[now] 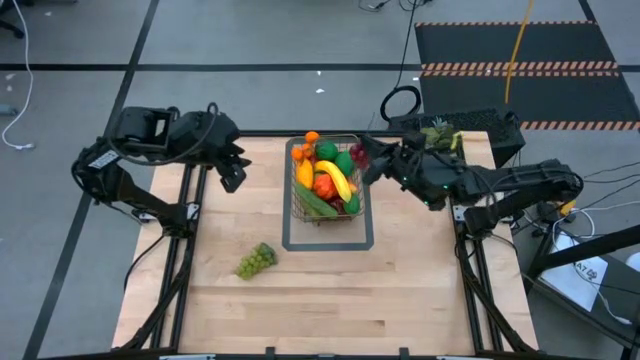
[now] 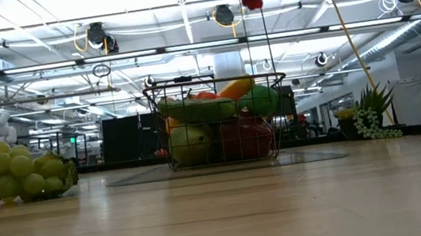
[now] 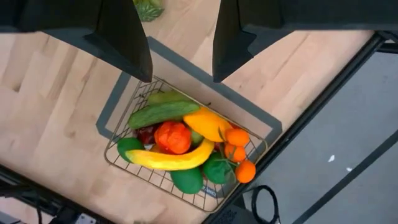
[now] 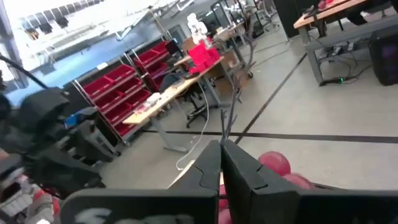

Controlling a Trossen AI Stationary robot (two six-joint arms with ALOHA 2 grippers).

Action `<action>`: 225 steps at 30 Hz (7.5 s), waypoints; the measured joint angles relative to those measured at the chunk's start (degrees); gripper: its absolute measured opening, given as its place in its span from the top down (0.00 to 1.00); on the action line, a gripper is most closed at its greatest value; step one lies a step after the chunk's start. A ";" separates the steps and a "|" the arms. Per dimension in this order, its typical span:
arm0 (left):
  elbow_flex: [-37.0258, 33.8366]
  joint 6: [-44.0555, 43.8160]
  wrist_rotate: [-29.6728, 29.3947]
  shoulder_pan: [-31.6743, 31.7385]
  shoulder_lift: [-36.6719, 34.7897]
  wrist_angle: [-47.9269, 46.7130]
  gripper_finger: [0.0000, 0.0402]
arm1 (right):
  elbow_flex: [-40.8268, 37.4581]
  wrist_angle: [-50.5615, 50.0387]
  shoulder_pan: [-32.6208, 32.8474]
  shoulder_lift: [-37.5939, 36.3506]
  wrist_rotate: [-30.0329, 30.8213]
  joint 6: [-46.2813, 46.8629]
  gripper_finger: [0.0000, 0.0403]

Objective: Build produce basket
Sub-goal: Put the purple grapes into the gold wire basket, then put the green grapes into the gold wire basket

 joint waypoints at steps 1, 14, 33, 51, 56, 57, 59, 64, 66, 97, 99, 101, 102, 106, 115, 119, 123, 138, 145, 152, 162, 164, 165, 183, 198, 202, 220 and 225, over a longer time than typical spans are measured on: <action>-0.01 -0.04 0.01 0.00 0.10 0.09 0.58 | -0.33 -0.25 -1.10 0.04 -1.23 0.42 1.00; -0.04 -1.05 -1.29 -0.20 0.55 1.14 0.58 | -9.54 -0.19 -9.71 0.05 -13.75 5.01 1.00; -0.04 1.26 -3.14 1.00 0.55 1.00 0.58 | -19.36 0.30 -15.41 0.06 -19.73 10.41 1.00; -0.04 4.96 -3.10 5.73 0.55 1.07 0.58 | -19.34 7.16 -20.11 8.05 -30.10 8.25 1.00; -0.04 4.94 -2.94 5.70 0.55 1.06 0.58 | -19.34 15.47 -21.94 12.11 -34.87 2.96 1.00; -0.04 4.94 -2.92 5.70 0.55 1.04 0.58 | -19.34 16.73 -22.36 12.83 -36.09 2.93 1.00; -0.04 4.75 -2.92 5.70 0.55 1.04 0.58 | -19.32 18.16 -23.01 14.29 -37.51 3.43 1.00; -0.04 4.36 -2.48 5.70 0.55 1.02 0.58 | -19.30 18.82 -24.18 15.97 -37.50 3.10 0.97; -0.04 3.89 -2.46 5.70 0.55 1.02 0.58 | -19.30 19.07 -24.59 15.97 -37.38 1.86 0.94; -0.04 -1.08 0.34 1.81 0.55 0.78 0.58 | -19.25 26.32 -27.75 11.12 -44.94 6.45 0.17; -0.04 -1.50 0.34 0.74 0.55 0.78 0.58 | -19.25 26.30 -27.75 9.74 -44.94 6.41 0.15; -0.04 -1.69 0.32 -0.26 0.55 0.78 0.58 | -19.25 27.06 -27.75 8.11 -44.94 6.28 0.15; -0.04 -1.83 0.27 -0.69 0.55 0.78 0.58 | -19.25 27.13 -27.75 7.25 -44.94 6.29 0.15; -1.22 -3.07 -0.16 -2.22 0.51 0.60 0.58 | -19.25 27.45 -27.74 3.73 -44.92 6.58 0.15; -7.44 -6.29 -0.51 -7.18 0.49 -0.31 0.58 | -19.25 25.25 -25.21 -4.12 -44.90 6.63 0.15; -11.39 -8.26 0.28 -10.05 0.49 1.34 0.58 | -19.25 22.81 -23.57 -7.22 -45.10 6.38 0.15; -15.38 -9.46 2.55 -12.99 0.49 4.52 0.58 | -19.25 17.75 -22.35 -10.16 -46.90 4.06 0.15; -34.02 -18.59 5.63 -19.61 0.49 15.73 0.58 | -19.28 -2.44 -21.96 -20.06 -55.75 1.17 0.15; -45.01 -22.31 9.97 -20.18 0.49 29.28 0.58 | -19.28 -6.07 -21.98 -21.37 -58.30 0.54 0.15; -53.37 -15.02 10.61 -21.81 0.49 41.42 0.49 | -19.28 -6.47 -21.96 -21.50 -69.22 4.38 0.15; -59.99 -6.49 15.55 -19.22 0.51 41.38 0.34 | -19.30 -6.51 -19.71 -22.56 -73.55 7.98 0.15; -61.65 -5.12 16.11 -18.57 0.51 43.93 0.36 | -19.30 -6.53 -19.73 -22.37 -73.44 7.90 0.15; -62.53 -4.14 16.64 -18.30 0.51 45.50 0.37 | -19.30 -6.53 -19.73 -22.28 -73.42 7.90 0.15; -71.78 4.95 18.62 -15.45 0.51 61.15 0.58 | -19.30 -7.71 -19.73 -22.26 -71.85 7.90 0.15; -75.10 4.23 20.10 -15.23 3.22 66.69 0.58 | -19.30 -7.79 -19.73 -22.26 -69.17 6.56 0.15; -75.03 3.26 20.12 -15.23 4.79 68.72 0.58 | -19.30 -7.81 -19.73 -22.26 -68.87 6.56 0.15; -75.08 -0.68 22.32 -14.88 7.18 68.14 0.70 | -19.30 -7.81 -19.73 -22.26 -68.89 6.56 0.15; -75.06 -0.63 22.50 -14.88 7.18 67.17 0.85 | -19.30 -7.82 -19.73 -22.26 -68.89 6.56 0.15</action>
